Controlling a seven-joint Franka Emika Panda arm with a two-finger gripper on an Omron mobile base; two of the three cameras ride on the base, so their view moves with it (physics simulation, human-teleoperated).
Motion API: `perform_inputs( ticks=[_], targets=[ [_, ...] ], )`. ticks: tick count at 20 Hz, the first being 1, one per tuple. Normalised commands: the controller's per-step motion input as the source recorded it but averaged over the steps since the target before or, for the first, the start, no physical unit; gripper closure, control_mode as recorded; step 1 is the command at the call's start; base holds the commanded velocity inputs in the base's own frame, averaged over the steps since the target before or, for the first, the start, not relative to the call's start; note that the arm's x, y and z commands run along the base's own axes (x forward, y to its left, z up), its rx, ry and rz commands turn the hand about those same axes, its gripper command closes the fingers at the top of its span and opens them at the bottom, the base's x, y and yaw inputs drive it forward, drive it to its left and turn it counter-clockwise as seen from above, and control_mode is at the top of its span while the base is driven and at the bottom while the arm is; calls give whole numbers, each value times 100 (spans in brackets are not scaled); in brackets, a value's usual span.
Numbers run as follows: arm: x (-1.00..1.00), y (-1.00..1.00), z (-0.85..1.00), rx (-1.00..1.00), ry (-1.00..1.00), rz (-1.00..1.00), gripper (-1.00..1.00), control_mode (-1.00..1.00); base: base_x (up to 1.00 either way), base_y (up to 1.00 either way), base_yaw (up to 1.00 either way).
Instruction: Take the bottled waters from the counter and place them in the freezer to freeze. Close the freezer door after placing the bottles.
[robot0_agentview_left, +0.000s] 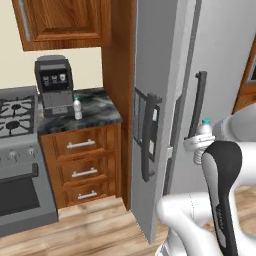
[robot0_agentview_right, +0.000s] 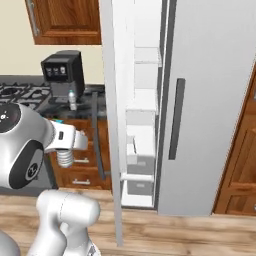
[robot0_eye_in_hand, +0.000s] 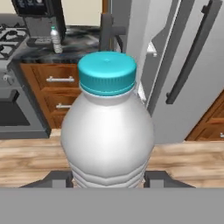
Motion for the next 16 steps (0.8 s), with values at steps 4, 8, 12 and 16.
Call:
perform_inputs(
  ticks=[4,8,12,16],
  targets=[
    [0,0,0,0,0,0,100,100,0,-97,3],
    [0,0,0,0,0,0,100,100,9,-85,12],
    [0,0,0,0,0,0,100,100,46,-68,33],
    [0,0,0,0,0,0,100,100,56,-42,40]
  ],
)
